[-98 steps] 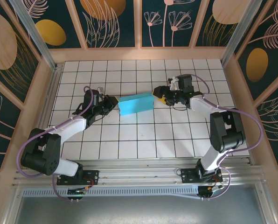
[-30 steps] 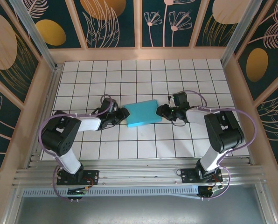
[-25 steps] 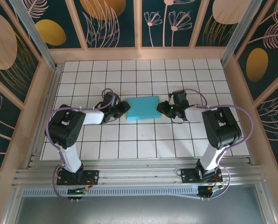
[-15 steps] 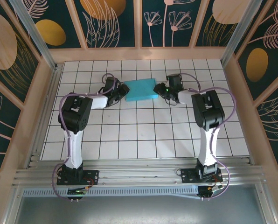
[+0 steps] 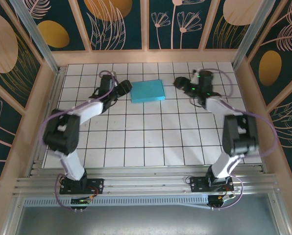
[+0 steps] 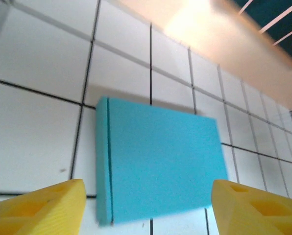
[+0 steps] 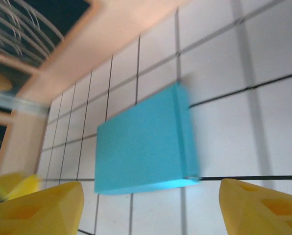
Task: Fold the paper box
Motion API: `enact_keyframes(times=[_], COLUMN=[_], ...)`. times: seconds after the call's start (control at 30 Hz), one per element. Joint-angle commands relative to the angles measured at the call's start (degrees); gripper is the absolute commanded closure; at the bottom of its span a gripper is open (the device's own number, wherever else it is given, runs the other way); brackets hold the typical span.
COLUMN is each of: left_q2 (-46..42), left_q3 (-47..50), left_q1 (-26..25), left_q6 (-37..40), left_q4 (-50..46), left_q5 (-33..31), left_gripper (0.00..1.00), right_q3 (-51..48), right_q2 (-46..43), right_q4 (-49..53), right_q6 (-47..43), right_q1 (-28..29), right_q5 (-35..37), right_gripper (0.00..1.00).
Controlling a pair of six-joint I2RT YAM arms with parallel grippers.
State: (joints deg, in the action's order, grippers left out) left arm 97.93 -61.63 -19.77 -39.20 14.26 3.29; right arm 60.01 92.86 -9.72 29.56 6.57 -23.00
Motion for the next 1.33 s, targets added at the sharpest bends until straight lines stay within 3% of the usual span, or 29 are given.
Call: enact_keyframes(times=[0.0,0.03,0.17,0.3,0.4,0.47,0.53,0.6,0.63,0.73,0.77,0.8,0.83,0.9,1.1,1.3], left_q2=[-15.4,-19.0,-25.8,-28.1,-30.1,-29.0,-27.8,-23.3,-20.7,-8.4,-11.9,-12.0,-9.7,-11.7,-11.0,-11.0], left_q3=[13.3,17.5,26.8,38.4,47.7,52.3,53.5,54.3,52.7,51.9,49.5,48.6,49.6,48.7,48.0,48.0], left_q1=[0.3,0.3,2.2,4.4,8.0,12.9,16.2,19.2,21.0,21.8,21.8,21.8,21.7,21.7,21.7,21.7], left_q6=[14.4,15.2,22.1,32.4,36.0,34.6,35.0,33.1,30.6,31.7,32.1,32.2,32.1,32.4,34.1,34.3], left_q4=[5.4,6.5,7.3,20.2,35.1,43.6,49.1,58.7,57.2,70.3,59.8,57.7,63.8,58.2,58.1,58.2], left_q5=[-11.0,-17.0,-29.5,-36.3,-35.1,-29.2,-22.3,-18.5,-15.8,-9.3,-8.6,-9.1,-8.9,-9.0,-4.8,-4.5], left_gripper=[0.11,0.02,0.01,0.01,0.02,0.01,0.01,0.01,0.01,0.02,0.01,0.01,0.01,0.01,0.01,0.01], right_q3=[-10.0,-13.6,-25.5,-32.6,-39.6,-44.4,-50.4,-49.2,-49.1,-49.1,-48.9,-48.7,-48.7,-48.7,-47.3,-47.9], right_q2=[-7.4,-9.1,-11.7,-8.2,-5.6,-5.8,-2.0,-3.1,-2.9,-2.9,-3.0,-3.1,-2.9,-3.0,-3.0,-3.1], right_q4=[-1.2,-3.5,-17.5,-33.5,-50.1,-57.7,-74.6,-69.8,-70.2,-69.9,-69.7,-69.1,-69.2,-69.2,-66.5,-67.7], right_q6=[-10.0,-11.6,-19.7,-25.7,-29.7,-29.5,-28.5,-25.8,-26.3,-27.1,-27.2,-27.2,-27.2,-27.2,-28.6,-28.5], right_q1=[-5.8,-7.3,-8.9,-9.1,-8.9,-9.5,-10.2,-10.9,-10.3,-9.7,-9.7,-9.7,-9.6,-9.6,-8.9,-8.8], right_q5=[10.9,13.3,19.7,21.3,17.6,16.5,15.0,20.3,21.3,21.9,21.7,21.7,21.8,21.8,21.1,20.9], right_gripper=[0.25,0.25,0.22,0.19,0.15,0.10,0.01,0.01,0.01,0.01,0.01,0.01,0.01,0.01,0.01,0.01])
